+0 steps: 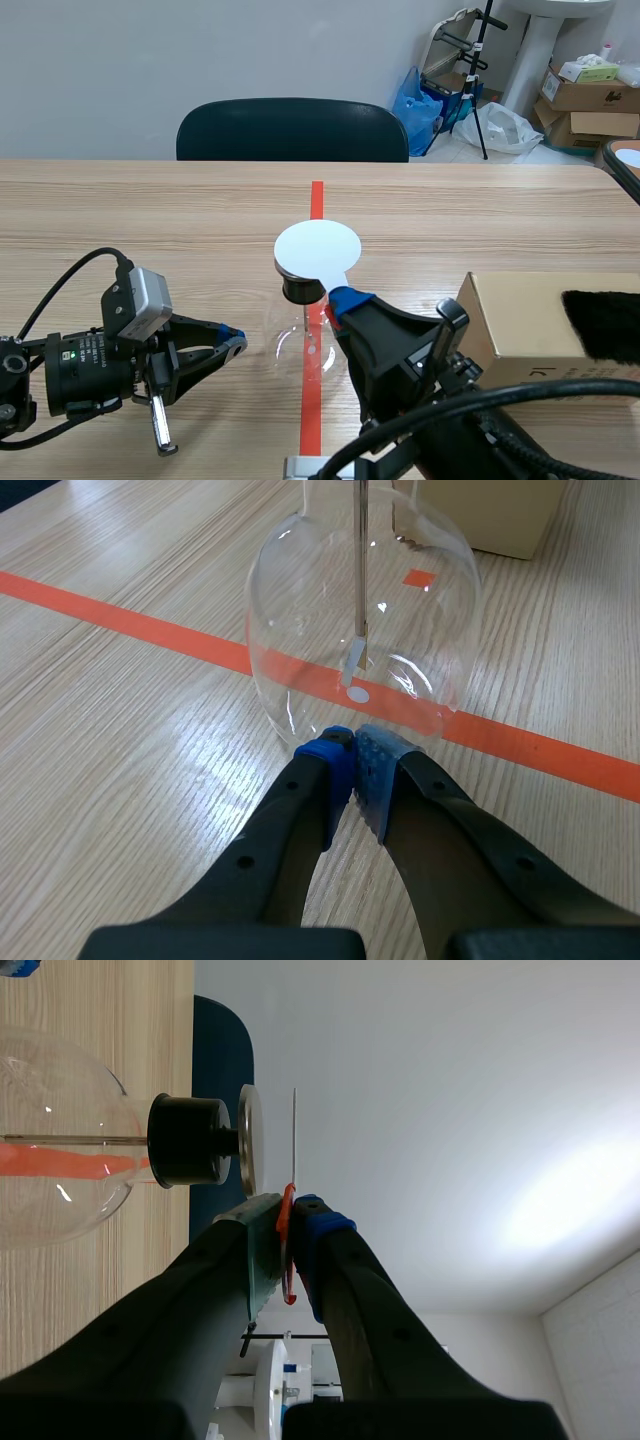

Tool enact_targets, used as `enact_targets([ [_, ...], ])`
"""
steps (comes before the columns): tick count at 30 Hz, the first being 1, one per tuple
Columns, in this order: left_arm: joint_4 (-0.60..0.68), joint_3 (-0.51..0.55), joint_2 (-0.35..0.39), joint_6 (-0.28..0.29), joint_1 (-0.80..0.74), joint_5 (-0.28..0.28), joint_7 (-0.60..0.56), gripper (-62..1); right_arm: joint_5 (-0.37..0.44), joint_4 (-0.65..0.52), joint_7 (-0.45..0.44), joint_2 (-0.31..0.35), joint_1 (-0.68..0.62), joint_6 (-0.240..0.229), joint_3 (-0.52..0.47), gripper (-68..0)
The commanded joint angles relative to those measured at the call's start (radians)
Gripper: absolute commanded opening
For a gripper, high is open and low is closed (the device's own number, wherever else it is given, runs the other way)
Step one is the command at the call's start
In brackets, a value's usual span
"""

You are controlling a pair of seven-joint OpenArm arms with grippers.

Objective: Do the electroscope experiment

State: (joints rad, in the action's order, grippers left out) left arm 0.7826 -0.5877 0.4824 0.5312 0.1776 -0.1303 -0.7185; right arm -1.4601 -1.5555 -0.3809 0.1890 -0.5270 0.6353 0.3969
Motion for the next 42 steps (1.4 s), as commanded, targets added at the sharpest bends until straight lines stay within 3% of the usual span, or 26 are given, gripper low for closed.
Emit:
enact_targets([
  [1,0.021,0.005,-0.002,0.002,0.0,0.013,-0.017,-57.9,-0.001,-0.007,0.0,0.005,0.011,0.014,0.001,-65.8],
  [15,0.021,0.005,-0.002,0.002,0.0,0.013,-0.017,-57.9,-0.001,-0.007,0.001,0.005,0.011,0.014,0.001,-65.8],
  [21,0.021,0.005,-0.002,0.002,0.0,0.013,-0.017,-57.9,-0.001,-0.007,0.061,0.005,0.011,0.014,0.001,-65.8],
  [27,0.021,0.005,-0.002,0.002,0.0,0.013,-0.017,-57.9,-0.001,-0.007,0.188,0.005,0.011,0.014,0.001,-65.8],
  [42,0.021,0.005,-0.002,0.002,0.0,0.013,-0.017,-57.9,-0.001,-0.007,0.621,0.005,0.011,0.014,0.001,-65.8],
])
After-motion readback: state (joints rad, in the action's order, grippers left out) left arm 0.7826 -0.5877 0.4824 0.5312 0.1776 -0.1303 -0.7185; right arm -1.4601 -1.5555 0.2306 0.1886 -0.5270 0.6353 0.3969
